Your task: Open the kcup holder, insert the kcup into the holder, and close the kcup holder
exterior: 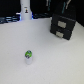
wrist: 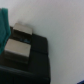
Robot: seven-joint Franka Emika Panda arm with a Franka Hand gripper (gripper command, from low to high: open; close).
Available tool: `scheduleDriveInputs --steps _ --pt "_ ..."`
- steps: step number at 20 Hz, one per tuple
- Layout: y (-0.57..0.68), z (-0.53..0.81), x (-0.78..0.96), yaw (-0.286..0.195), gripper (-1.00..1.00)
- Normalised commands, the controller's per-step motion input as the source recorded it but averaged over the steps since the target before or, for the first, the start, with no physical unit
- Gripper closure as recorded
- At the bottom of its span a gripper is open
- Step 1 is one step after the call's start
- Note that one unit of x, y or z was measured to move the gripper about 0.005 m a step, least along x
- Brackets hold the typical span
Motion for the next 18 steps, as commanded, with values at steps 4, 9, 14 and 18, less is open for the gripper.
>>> scheduleDriveInputs --steps 4,9,14,18 --pt "0.64 -0.12 -0.37 -0.169 -1.0" --pt "0.65 -0.14 -0.35 -0.162 -1.0" --pt "0.58 -0.23 -0.24 -0.147 -1.0" --pt "0.42 -0.37 -0.08 -0.107 -1.0"
